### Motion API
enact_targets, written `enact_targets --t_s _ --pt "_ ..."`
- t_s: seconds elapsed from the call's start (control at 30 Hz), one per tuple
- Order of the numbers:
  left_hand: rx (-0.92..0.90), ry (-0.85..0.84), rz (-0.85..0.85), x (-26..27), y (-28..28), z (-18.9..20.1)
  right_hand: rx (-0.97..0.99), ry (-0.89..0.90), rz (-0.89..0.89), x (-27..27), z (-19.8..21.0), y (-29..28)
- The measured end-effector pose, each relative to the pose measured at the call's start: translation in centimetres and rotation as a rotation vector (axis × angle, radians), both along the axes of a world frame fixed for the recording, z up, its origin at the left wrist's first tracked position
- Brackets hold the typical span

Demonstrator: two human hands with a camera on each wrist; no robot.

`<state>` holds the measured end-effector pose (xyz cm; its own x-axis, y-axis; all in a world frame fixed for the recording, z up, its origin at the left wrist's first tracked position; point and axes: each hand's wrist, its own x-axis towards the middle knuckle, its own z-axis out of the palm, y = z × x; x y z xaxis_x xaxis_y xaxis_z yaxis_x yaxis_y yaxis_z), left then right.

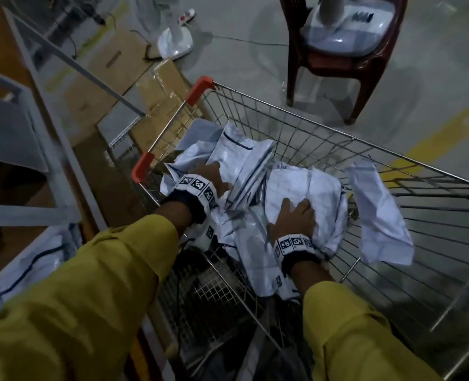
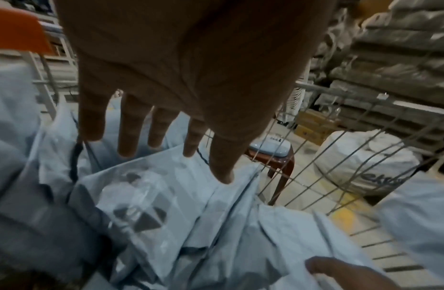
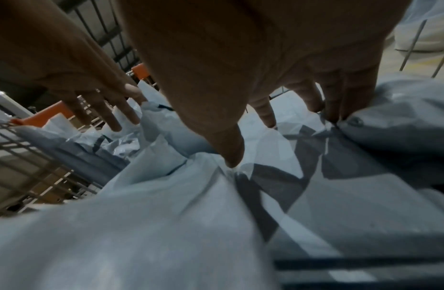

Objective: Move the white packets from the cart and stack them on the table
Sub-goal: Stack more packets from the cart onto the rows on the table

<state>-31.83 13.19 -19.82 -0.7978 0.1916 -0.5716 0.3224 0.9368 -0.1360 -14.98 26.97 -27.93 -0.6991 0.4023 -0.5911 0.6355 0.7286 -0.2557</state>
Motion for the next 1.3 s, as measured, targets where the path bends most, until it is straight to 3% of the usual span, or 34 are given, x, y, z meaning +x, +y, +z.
enact_targets --t_s 0.13,0.33,0.6,0.8,0.93,1.23,1.3 --pt "-0.140 -0.036 0.101 0.3 0.5 -2.8 0.030 -0.015 0.012 0.7 -1.0 -0.2" --pt "-0.107 0.087 0.181 0.6 0.0 -6.7 0.073 -0.025 0.046 1.3 -1.9 0.1" --pt "-0.184 0.251 0.187 1.7 1.0 -7.4 -0.004 -0.089 0.040 0.9 -1.7 0.6" --pt "-0.080 0.139 0.164 1.2 0.9 -8.9 -0.093 -0.073 -0.024 1.4 -1.0 1.7" --pt "-0.153 0.235 0.177 1.3 1.8 -7.2 -0.092 0.006 -0.085 1.7 -0.5 0.9" --pt "-0.050 0.245 0.055 1.6 1.9 -5.4 -0.167 0.140 -0.127 3.1 4.0 1.8" --pt "-0.015 0.251 0.031 2.0 2.3 -3.3 -0.153 0.160 -0.125 3.3 5.8 2.4"
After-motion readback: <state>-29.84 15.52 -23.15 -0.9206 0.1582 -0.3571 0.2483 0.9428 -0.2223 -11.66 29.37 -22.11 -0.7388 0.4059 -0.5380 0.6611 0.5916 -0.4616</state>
